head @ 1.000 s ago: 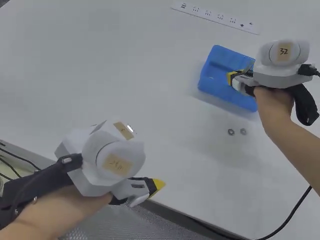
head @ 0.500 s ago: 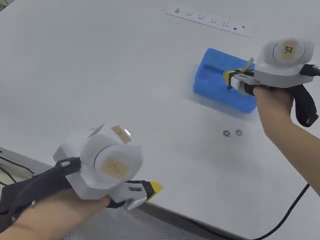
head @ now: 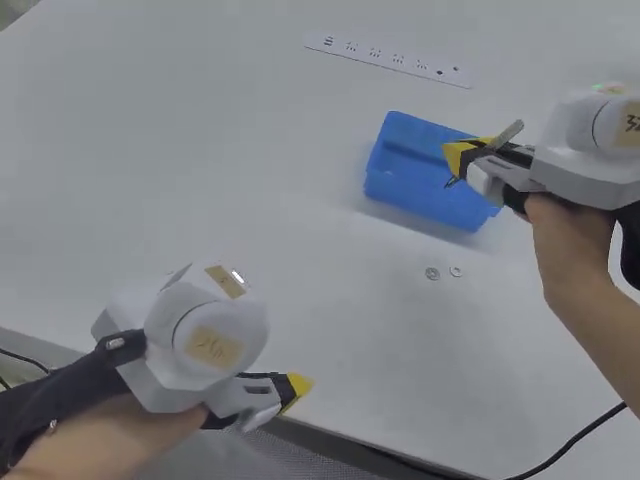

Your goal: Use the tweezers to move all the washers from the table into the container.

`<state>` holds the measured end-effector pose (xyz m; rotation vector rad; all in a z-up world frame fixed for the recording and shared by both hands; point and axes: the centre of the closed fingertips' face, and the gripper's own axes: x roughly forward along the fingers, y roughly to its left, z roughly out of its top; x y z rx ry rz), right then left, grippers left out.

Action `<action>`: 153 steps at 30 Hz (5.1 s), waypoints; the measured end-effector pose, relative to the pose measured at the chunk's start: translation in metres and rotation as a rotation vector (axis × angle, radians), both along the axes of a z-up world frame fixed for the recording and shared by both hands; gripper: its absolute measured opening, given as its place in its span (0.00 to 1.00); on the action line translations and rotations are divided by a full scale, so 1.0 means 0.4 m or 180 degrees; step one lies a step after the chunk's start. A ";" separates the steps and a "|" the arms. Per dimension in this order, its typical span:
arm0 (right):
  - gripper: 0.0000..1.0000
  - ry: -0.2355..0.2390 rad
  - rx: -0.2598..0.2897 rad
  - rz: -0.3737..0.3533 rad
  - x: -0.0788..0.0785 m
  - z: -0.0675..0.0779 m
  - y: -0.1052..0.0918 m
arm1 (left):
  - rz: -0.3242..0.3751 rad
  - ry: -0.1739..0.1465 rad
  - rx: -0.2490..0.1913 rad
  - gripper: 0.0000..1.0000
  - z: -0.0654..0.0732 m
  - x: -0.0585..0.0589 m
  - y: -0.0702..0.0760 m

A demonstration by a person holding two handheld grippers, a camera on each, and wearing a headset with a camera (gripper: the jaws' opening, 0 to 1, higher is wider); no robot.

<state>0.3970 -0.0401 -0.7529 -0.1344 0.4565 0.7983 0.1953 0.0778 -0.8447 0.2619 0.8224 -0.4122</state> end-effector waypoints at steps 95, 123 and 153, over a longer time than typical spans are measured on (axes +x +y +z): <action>0.02 0.0261 0.0112 -0.0189 -0.014 -0.001 -0.055 | -0.0129 0.0106 0.0011 0.91 -0.012 -0.014 -0.015; 0.02 0.0164 -0.0119 -0.0199 0.134 -0.066 -0.014 | -0.0056 0.0100 0.0028 0.88 -0.012 -0.010 -0.004; 0.03 0.0456 -0.0331 -0.0241 0.139 -0.213 -0.038 | -0.0098 0.0146 0.0050 0.86 -0.017 -0.015 -0.006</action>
